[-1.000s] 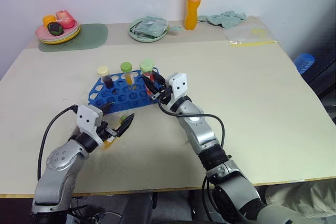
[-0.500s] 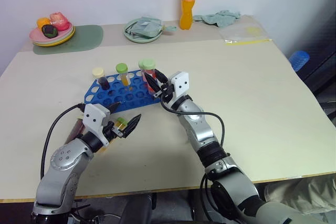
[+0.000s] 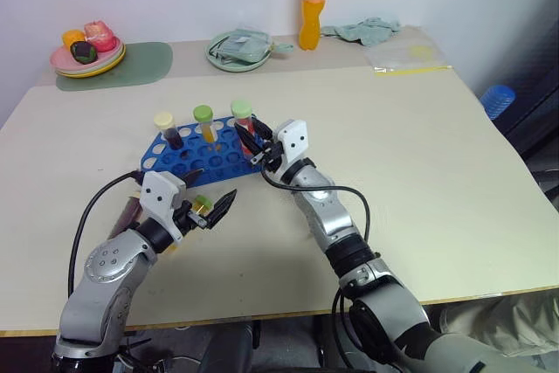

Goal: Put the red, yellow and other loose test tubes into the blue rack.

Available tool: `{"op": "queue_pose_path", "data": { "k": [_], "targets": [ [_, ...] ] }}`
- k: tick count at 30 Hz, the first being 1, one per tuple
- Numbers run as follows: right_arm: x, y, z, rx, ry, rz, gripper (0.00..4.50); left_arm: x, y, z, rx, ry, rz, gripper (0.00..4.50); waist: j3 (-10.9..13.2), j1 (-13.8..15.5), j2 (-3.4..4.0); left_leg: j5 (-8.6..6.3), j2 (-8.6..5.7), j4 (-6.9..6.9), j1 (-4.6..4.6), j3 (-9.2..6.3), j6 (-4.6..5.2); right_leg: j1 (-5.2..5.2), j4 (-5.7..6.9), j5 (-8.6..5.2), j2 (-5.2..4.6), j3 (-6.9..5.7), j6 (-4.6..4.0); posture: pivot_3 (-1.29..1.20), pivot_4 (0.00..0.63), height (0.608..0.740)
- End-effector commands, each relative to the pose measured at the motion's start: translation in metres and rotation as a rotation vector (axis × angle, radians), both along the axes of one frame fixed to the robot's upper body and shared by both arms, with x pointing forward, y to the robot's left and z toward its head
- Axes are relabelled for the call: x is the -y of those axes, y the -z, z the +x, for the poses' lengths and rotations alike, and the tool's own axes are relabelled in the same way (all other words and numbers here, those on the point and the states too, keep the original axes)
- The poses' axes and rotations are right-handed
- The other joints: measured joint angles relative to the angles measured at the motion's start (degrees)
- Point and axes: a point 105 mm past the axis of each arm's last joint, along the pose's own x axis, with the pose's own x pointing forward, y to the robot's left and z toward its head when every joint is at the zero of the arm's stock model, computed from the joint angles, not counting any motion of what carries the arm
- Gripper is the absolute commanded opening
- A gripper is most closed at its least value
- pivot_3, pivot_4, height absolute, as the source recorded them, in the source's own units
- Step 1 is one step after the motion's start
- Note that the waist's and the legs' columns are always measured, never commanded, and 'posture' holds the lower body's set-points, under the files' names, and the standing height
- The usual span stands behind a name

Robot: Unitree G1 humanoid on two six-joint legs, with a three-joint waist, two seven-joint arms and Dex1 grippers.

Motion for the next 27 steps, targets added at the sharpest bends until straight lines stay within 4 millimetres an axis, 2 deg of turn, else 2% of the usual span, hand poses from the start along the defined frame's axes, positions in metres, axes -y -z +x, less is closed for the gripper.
{"op": "queue_pose_path", "data": {
  "k": [1, 2, 5, 9, 14, 17, 19, 21, 24, 27],
  "targets": [
    [-0.008, -0.014, -0.003, 0.04, -0.009, 0.035, 0.73, 0.004, -0.011, -0.003, 0.04, 0.013, 0.0, 4.5, 0.0, -0.01, 0.0, 0.0, 0.0, 0.0, 0.0, 0.01, 0.0, -0.01, 0.0, 0.0, 0.0, 0.01, 0.0, 0.0, 0.15, 0.74],
    [-0.009, -0.014, -0.005, 0.035, -0.031, 0.044, 0.73, 0.003, -0.011, -0.003, 0.039, 0.011, 0.0, 4.5, 0.0, -0.02, 0.0, 0.0, 0.01, 0.0, 0.0, 0.01, 0.0, -0.01, 0.0, 0.0, 0.0, 0.01, 0.0, 0.0, 0.15, 0.74],
    [-0.008, -0.017, -0.01, 0.036, -0.065, 0.077, 2.14, 0.002, -0.011, -0.003, 0.031, -0.001, -0.006, 4.5, 0.0, -0.07, 0.0, 0.0, 0.02, 0.0, 0.0, 0.02, 0.0, -0.02, 0.0, 0.0, 0.02, 0.03, 0.0, 0.0, 0.15, 0.74],
    [-0.005, -0.036, -0.018, 0.115, -0.068, 0.113, 4.17, -0.003, -0.015, -0.001, 0.02, -0.041, -0.002, 4.5, 0.0, -0.08, 0.0, 0.0, 0.06, 0.0, 0.0, 0.03, 0.0, -0.03, 0.0, 0.0, 0.03, 0.05, 0.0, 0.0, 0.15, 0.74],
    [0.006, -0.057, -0.028, 0.18, -0.097, 0.12, 4.17, -0.005, -0.027, 0.004, -0.021, -0.073, 0.103, 4.5, 0.0, -0.04, -0.01, -0.01, 0.09, 0.01, -0.01, 0.03, -0.01, -0.06, 0.03, 0.01, 0.09, 0.07, -0.01, 0.0, 0.15, 0.74],
    [0.015, -0.064, -0.032, 0.19, -0.105, 0.105, 4.17, -0.001, -0.032, 0.002, -0.092, -0.045, 0.166, 4.5, 0.0, -0.03, 0.0, -0.02, 0.1, 0.01, 0.0, 0.04, -0.02, -0.06, 0.04, 0.01, 0.12, 0.09, -0.02, 0.0, 0.15, 0.74],
    [0.029, -0.067, -0.041, 0.197, -0.175, 0.029, 4.17, -0.005, -0.043, 0.007, -0.188, -0.079, 0.236, 4.5, 0.04, 0.45, -0.03, -0.03, 0.1, 0.03, 0.0, 0.04, -0.04, -0.06, 0.05, 0.01, 0.13, 0.11, -0.02, 0.0, 0.15, 0.74],
    [0.04, -0.067, -0.051, 0.203, -0.242, -0.044, 4.17, -0.014, -0.043, 0.007, -0.323, -0.123, 0.35, 4.5, 0.04, 0.61, -0.06, -0.03, 0.11, 0.17, -0.08, -0.04, -0.04, -0.03, 0.07, 0.01, 0.22, 0.07, -0.01, 0.0, 0.15, 0.74],
    [0.052, -0.061, -0.07, 0.181, -0.362, -0.141, 4.17, -0.025, -0.027, -0.001, -0.573, -0.098, 0.479, 4.5, 0.03, -0.12, -0.05, -0.06, 0.11, 0.16, 0.02, -0.02, 0.0, 0.13, 0.02, 0.0, 0.28, 0.11, 0.01, 0.0, 0.15, 0.74],
    [0.064, -0.042, -0.093, 0.096, -0.519, -0.282, 4.17, -0.027, -0.024, 0.0, -0.659, -0.068, 0.537, 4.5, 0.05, -0.39, -0.03, -0.18, 0.28, 0.02, 0.18, 0.04, -0.04, 0.14, 0.0, -0.03, 0.46, 0.22, -0.05, 0.0, 0.15, 0.74]
  ]
}}
